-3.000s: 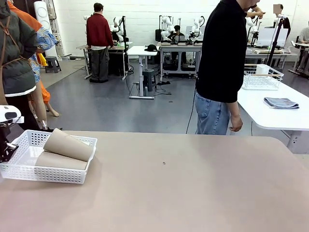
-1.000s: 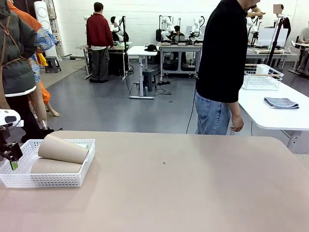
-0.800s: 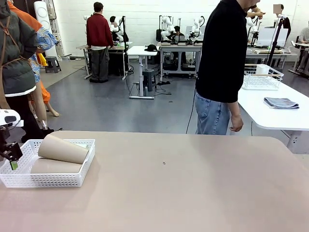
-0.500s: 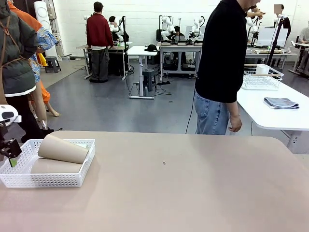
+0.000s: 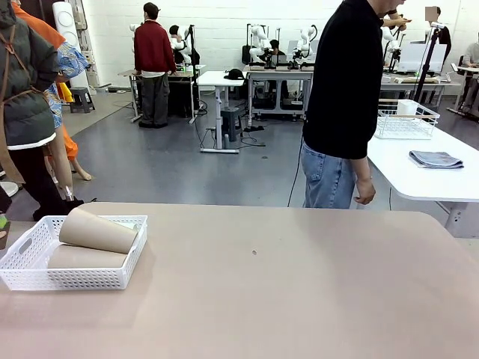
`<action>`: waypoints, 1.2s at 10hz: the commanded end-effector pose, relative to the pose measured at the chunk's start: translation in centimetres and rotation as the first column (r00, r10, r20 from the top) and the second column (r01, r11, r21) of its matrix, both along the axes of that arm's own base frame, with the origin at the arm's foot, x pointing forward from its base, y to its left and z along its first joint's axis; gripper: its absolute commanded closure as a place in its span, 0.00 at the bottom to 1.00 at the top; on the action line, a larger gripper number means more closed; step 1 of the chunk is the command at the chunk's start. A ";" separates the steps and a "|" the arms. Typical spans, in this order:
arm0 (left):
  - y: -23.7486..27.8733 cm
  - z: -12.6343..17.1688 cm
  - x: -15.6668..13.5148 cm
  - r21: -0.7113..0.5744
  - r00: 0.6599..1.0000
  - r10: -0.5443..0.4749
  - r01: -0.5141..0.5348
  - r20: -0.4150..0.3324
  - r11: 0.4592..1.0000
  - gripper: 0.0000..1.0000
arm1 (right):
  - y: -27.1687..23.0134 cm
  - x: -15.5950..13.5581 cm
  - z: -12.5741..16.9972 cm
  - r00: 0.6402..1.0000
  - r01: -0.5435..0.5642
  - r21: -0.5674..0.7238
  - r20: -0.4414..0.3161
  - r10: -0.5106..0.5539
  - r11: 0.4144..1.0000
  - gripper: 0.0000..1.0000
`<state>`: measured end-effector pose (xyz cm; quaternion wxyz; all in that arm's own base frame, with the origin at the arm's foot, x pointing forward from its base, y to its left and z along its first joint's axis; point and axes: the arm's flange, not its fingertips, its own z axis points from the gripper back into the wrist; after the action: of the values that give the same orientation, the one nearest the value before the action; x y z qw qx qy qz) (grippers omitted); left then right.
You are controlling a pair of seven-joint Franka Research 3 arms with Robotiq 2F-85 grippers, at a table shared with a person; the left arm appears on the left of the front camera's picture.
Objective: Clean and organize the cups into the basket.
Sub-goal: Move the Organizing basket back to the left side of the table.
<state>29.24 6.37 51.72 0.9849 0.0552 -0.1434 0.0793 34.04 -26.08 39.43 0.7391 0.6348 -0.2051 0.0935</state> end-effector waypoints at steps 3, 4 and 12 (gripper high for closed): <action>-0.2 0.6 -0.8 0.002 1.000 0.002 -0.002 0.002 1.000 0.00 | 0.1 0.2 0.1 1.000 0.005 -0.009 0.003 -0.005 1.000 0.00; -0.2 0.6 -0.8 0.002 1.000 0.002 -0.002 0.002 1.000 0.00 | 0.1 0.2 0.1 1.000 0.005 -0.009 0.003 -0.005 1.000 0.00; 7.9 5.1 -2.4 -0.617 0.991 -0.083 0.129 0.103 0.777 0.00 | 0.1 0.2 0.1 1.000 0.005 -0.009 0.003 -0.005 1.000 0.00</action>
<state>26.95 12.63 55.75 0.9573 -0.2161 -0.1735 0.0819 34.02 -26.11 39.42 0.7391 0.6347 -0.2054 0.0931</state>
